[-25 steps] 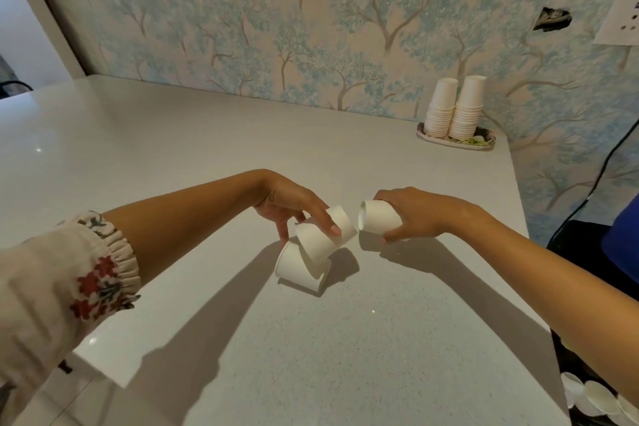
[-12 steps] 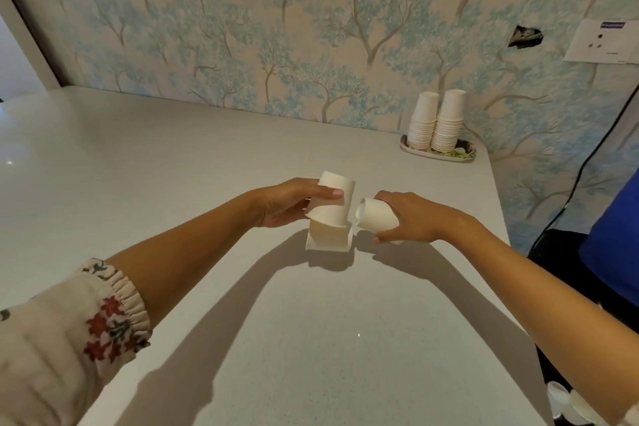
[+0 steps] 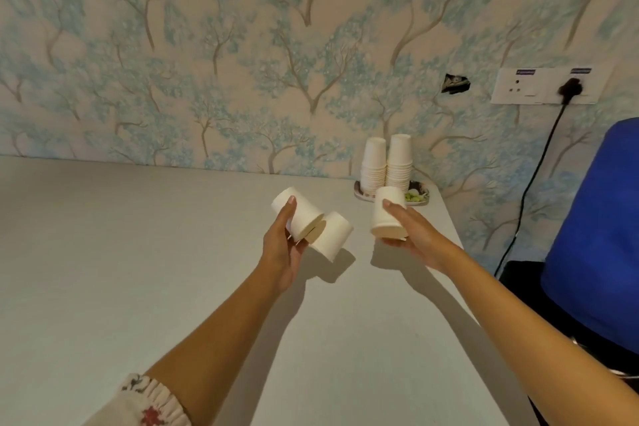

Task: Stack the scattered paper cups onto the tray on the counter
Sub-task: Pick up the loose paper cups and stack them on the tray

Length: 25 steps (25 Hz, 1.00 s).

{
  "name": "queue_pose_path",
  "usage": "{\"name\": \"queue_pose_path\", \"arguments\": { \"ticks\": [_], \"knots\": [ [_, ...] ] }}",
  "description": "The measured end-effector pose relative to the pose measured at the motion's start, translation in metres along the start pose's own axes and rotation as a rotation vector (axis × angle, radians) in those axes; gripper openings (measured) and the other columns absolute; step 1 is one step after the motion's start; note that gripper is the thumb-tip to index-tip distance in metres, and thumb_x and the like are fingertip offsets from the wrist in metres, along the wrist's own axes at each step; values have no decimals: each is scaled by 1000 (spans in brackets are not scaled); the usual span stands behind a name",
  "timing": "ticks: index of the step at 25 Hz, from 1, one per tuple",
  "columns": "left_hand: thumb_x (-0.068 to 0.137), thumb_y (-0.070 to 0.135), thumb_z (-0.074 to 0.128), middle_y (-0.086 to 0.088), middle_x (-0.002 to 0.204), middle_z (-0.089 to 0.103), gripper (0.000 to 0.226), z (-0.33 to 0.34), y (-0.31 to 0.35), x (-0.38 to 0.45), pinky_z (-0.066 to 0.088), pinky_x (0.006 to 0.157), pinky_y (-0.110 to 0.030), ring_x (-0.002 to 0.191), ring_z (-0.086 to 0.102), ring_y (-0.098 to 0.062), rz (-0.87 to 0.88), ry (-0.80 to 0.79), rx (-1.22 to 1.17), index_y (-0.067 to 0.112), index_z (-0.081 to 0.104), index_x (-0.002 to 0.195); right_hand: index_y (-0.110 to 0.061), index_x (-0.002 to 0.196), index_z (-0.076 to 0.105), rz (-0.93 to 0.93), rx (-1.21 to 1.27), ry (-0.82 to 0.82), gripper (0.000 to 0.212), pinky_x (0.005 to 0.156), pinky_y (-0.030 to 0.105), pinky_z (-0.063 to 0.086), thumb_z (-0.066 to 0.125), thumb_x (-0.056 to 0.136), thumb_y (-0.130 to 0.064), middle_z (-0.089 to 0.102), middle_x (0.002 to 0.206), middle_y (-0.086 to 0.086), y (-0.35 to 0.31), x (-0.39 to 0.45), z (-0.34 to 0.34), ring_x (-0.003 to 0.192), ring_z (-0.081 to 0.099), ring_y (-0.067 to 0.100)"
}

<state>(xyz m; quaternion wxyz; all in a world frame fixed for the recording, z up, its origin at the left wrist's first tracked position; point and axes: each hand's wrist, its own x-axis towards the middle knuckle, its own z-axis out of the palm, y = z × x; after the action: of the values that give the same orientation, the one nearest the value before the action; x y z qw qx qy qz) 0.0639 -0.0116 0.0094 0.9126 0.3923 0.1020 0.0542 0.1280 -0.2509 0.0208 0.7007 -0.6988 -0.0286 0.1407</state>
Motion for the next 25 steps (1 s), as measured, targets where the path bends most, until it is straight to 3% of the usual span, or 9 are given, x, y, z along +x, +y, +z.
{"name": "queue_pose_path", "arguments": {
  "ticks": [3, 6, 8, 12, 17, 22, 25],
  "knots": [
    [81, 37, 74, -17, 130, 58, 69, 8, -18, 32, 53, 94, -50, 119, 59, -33, 2, 86, -128, 12, 45, 138, -13, 131, 50, 97, 473, 57, 43, 82, 42, 57, 56, 97, -40, 65, 103, 14, 4, 24, -2, 92, 64, 23],
    [81, 39, 74, -15, 129, 59, 69, 15, -30, 71, 59, 80, -45, 113, 61, -30, 8, 143, -177, 15, 44, 139, -11, 134, 47, 109, 595, 94, 43, 82, 46, 55, 53, 99, -36, 63, 102, 16, 11, 55, -5, 91, 62, 26],
    [81, 43, 74, -11, 123, 61, 67, 16, -41, 93, 61, 69, -42, 107, 64, -27, -11, 183, -169, 19, 45, 136, -12, 135, 48, 109, 526, 128, 46, 78, 39, 54, 56, 97, -38, 64, 107, 14, 12, 75, -6, 92, 62, 22],
    [79, 44, 76, -13, 124, 60, 67, 9, -63, 127, 55, 88, -55, 110, 63, -32, -47, 180, -193, 19, 46, 134, -19, 130, 56, 30, 237, 288, 48, 71, 26, 45, 62, 91, -47, 69, 107, 0, -6, 114, -14, 91, 61, 13],
    [87, 41, 69, -14, 127, 58, 51, 5, -75, 166, 57, 88, -47, 111, 61, -31, 23, 168, -83, 16, 49, 126, -9, 132, 46, -243, -45, 543, 65, 82, 36, 54, 73, 83, -44, 63, 125, 8, -43, 166, -37, 104, 64, 22],
    [74, 58, 66, -9, 120, 61, 67, 8, -84, 167, 55, 90, -52, 110, 61, -29, 51, 55, 236, 23, 47, 127, -14, 136, 31, -549, -324, 594, 74, 66, 16, 46, 76, 83, -39, 52, 123, 4, -79, 207, -41, 102, 58, 18],
    [83, 55, 61, -4, 117, 60, 41, 6, -87, 169, 58, 78, -42, 107, 61, -26, 73, 39, 250, 34, 47, 116, -15, 140, 29, -646, -538, 556, 74, 78, 30, 48, 74, 85, -35, 51, 131, 13, -94, 235, -34, 108, 55, 26]
  ]
}}
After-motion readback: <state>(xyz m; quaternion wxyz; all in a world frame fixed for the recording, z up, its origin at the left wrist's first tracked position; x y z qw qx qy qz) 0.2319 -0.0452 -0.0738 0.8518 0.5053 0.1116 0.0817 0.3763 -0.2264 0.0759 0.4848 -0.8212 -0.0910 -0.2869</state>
